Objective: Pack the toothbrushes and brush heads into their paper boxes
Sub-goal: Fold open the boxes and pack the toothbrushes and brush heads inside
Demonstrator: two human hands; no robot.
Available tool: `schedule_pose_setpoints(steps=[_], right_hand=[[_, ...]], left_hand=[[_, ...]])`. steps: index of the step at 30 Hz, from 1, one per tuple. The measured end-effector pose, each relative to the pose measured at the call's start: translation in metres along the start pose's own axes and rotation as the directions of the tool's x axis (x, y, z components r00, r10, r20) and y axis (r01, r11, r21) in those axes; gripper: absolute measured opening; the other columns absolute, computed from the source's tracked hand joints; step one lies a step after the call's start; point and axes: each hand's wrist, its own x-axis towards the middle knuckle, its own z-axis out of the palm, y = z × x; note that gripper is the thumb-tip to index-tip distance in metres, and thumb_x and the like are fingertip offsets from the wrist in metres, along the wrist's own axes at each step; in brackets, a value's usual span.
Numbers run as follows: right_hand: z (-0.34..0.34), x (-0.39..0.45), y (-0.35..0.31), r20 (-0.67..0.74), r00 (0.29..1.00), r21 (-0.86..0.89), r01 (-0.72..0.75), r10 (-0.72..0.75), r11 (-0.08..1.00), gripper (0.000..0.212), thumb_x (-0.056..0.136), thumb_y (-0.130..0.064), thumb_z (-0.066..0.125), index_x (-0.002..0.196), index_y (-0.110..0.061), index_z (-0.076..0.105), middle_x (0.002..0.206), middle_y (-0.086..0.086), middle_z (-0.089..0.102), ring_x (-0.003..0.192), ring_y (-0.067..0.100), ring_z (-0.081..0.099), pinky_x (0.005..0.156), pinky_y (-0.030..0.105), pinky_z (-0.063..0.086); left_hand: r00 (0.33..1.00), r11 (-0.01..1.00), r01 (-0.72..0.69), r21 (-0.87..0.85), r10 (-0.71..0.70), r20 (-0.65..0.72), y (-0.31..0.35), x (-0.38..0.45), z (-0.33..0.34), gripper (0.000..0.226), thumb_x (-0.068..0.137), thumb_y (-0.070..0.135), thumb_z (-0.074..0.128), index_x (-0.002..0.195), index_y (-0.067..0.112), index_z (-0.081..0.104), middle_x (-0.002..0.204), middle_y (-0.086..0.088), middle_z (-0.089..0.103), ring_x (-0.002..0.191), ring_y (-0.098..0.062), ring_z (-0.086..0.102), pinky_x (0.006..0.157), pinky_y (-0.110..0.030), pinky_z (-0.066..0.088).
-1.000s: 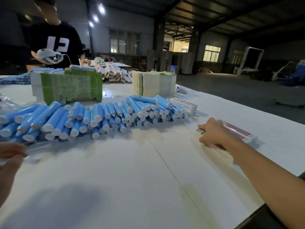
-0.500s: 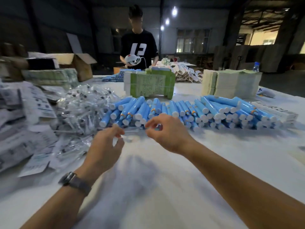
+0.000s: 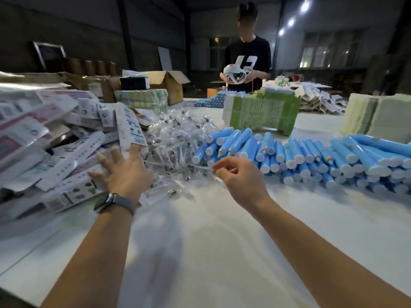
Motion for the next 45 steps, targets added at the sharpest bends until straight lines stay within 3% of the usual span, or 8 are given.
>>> schedule_pose_setpoints(steps=[11, 17, 22, 26, 33, 35, 38, 45], right_hand=[[0.007, -0.004, -0.004, 0.115, 0.991, 0.067, 0.066, -0.073, 0.996, 0.02, 0.086, -0.012, 0.064, 0.08, -0.03, 0.07, 0.053, -0.023, 0.057, 0.054, -0.003, 0.05, 0.054, 0.01, 0.04], [0.0, 0.003, -0.005, 0.085, 0.996, 0.162, 0.001, -0.015, 0.987, 0.022, 0.086, -0.011, 0.065, 0.077, -0.031, 0.069, 0.059, -0.019, 0.059, 0.06, 0.001, 0.05, 0.063, 0.018, 0.044], [-0.01, 0.008, -0.002, 0.003, 1.0, 0.192, -0.012, 0.012, 0.981, 0.013, 0.082, -0.018, 0.063, 0.081, -0.029, 0.07, 0.08, 0.001, 0.072, 0.066, 0.005, 0.058, 0.071, 0.035, 0.053], [-0.032, 0.028, 0.014, -0.131, 0.991, 0.01, 0.018, -0.016, 1.0, 0.018, 0.086, -0.015, 0.064, 0.08, -0.032, 0.066, 0.065, -0.013, 0.064, 0.062, 0.005, 0.057, 0.067, 0.03, 0.051], [-0.071, 0.085, 0.065, -0.248, 0.964, -0.71, -0.111, -0.099, 0.696, 0.036, 0.094, -0.03, 0.052, 0.129, -0.024, 0.059, 0.126, 0.01, 0.056, 0.118, 0.034, 0.045, 0.09, 0.041, 0.043], [-0.072, 0.106, 0.069, -0.184, 0.982, -0.783, -0.178, 0.052, 0.596, 0.04, 0.097, -0.044, 0.044, 0.136, -0.034, 0.05, 0.135, 0.008, 0.049, 0.124, 0.032, 0.042, 0.094, 0.041, 0.041], [-0.071, 0.124, 0.076, -0.127, 0.956, -0.825, -0.25, 0.265, 0.507, 0.041, 0.097, -0.05, 0.039, 0.135, -0.04, 0.049, 0.139, 0.008, 0.046, 0.125, 0.033, 0.044, 0.092, 0.042, 0.041], [-0.066, 0.118, 0.078, -0.188, 0.972, -0.79, -0.233, 0.138, 0.567, 0.024, 0.092, -0.032, 0.049, 0.112, -0.032, 0.063, 0.114, 0.008, 0.064, 0.103, 0.031, 0.058, 0.071, 0.032, 0.038]], left_hand=[[0.986, 0.991, -0.022, 0.13, 0.043, -0.164, -0.003, 0.004, -0.006, 0.068, 0.086, 0.005, 0.06, 0.144, 0.032, 0.039, 0.126, -0.018, 0.055, 0.119, -0.041, 0.049, 0.098, -0.051, 0.04], [0.928, 0.929, -0.334, -0.158, 0.295, -0.228, 0.038, -0.029, -0.02, 0.088, 0.077, 0.033, 0.082, 0.145, 0.032, 0.026, 0.1, -0.007, 0.066, 0.083, -0.032, 0.062, 0.064, -0.036, 0.049], [0.924, 0.752, -0.285, -0.594, 0.381, 0.039, 0.058, -0.053, -0.024, 0.074, 0.075, 0.031, 0.087, 0.138, 0.029, 0.049, 0.088, 0.008, 0.062, 0.066, -0.016, 0.07, 0.047, -0.028, 0.057], [0.891, 0.486, -0.12, -0.865, 0.437, 0.122, 0.071, -0.067, -0.012, 0.048, 0.075, 0.016, 0.085, 0.117, 0.023, 0.061, 0.09, 0.006, 0.076, 0.073, -0.013, 0.075, 0.055, -0.028, 0.059], [0.828, 0.002, -0.176, -0.984, 0.54, -0.147, 0.084, -0.079, 0.007, 0.056, 0.086, -0.001, 0.068, 0.109, 0.042, 0.042, 0.11, 0.0, 0.068, 0.097, -0.028, 0.071, 0.074, -0.045, 0.062], [0.796, -0.029, -0.329, -0.944, 0.53, -0.293, 0.085, -0.082, 0.008, 0.057, 0.083, 0.006, 0.068, 0.113, 0.044, 0.039, 0.12, -0.002, 0.06, 0.098, -0.029, 0.071, 0.076, -0.044, 0.062], [0.738, 0.052, -0.552, -0.832, 0.494, -0.459, 0.09, -0.09, 0.009, 0.063, 0.08, 0.011, 0.071, 0.11, 0.052, 0.033, 0.112, 0.032, 0.051, 0.098, -0.004, 0.065, 0.069, -0.021, 0.058], [0.699, -0.113, -0.345, -0.932, 0.632, -0.335, 0.086, -0.095, 0.013, 0.066, 0.074, 0.018, 0.047, 0.127, 0.059, 0.044, 0.128, 0.029, 0.053, 0.115, -0.001, 0.055, 0.09, -0.027, 0.051]])
